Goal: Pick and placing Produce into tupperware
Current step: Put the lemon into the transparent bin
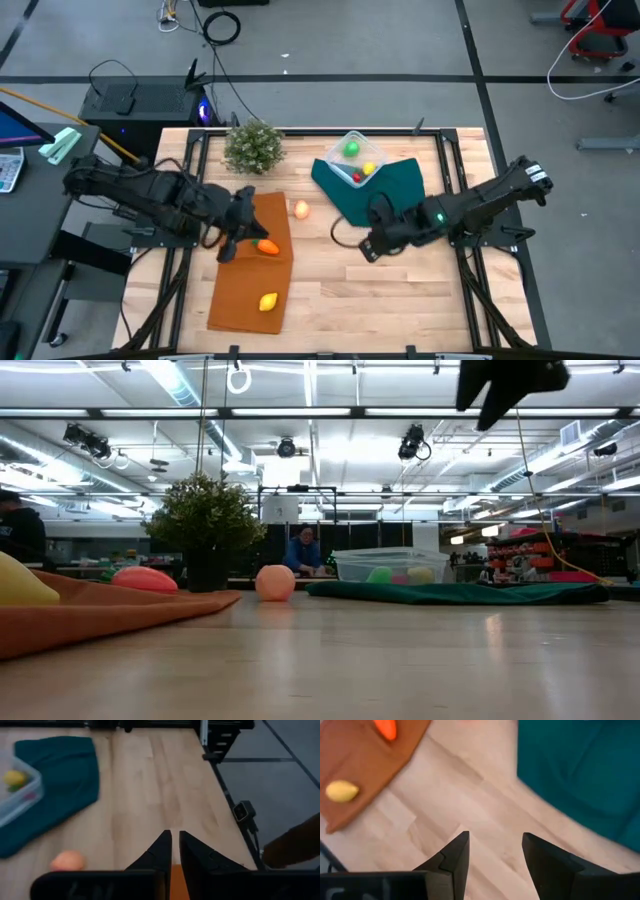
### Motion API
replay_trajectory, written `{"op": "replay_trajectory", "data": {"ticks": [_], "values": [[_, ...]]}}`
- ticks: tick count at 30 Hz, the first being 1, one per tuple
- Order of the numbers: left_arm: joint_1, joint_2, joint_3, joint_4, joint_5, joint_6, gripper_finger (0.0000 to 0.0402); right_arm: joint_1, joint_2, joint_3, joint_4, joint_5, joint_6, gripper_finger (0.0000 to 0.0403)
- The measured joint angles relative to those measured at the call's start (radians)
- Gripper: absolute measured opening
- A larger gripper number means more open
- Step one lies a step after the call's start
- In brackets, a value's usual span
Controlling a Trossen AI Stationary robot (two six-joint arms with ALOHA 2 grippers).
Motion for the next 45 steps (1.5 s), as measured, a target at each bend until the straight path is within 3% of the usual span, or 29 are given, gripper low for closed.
{"op": "replay_trajectory", "data": {"ticks": [8, 13, 18, 26, 31, 37, 45], "values": [[-0.074, 0.140, 0.000, 0.135, 0.003, -0.199, 0.0043, 0.150, 0.000, 0.000, -0.035, 0.062, 0.117, 0.0149], [-0.090, 0.224, 0.000, 0.128, 0.148, -0.323, 0.0041, 0.214, 0.000, 0.000, -0.073, 0.094, 0.169, 0.0149], [-0.128, 0.308, -0.001, 0.091, 0.160, -0.547, 0.0057, 0.256, 0.000, 0.000, -0.088, 0.119, 0.184, 0.0149], [-0.201, 0.439, -0.001, 0.075, 0.048, -0.831, 0.0126, 0.290, 0.000, 0.000, -0.093, 0.141, 0.172, 0.0149], [-0.237, 0.492, -0.001, 0.063, 0.030, -1.001, 0.0186, 0.291, 0.000, 0.000, -0.092, 0.141, 0.188, 0.0149], [-0.299, 0.530, -0.001, 0.032, 0.014, -1.030, 0.0240, 0.291, 0.000, 0.000, -0.093, 0.147, 0.239, 0.0149], [-0.370, 0.569, -0.001, -0.071, -0.085, -1.074, 0.0250, 0.290, 0.001, 0.000, -0.102, 0.150, 0.328, 0.0173]]}}
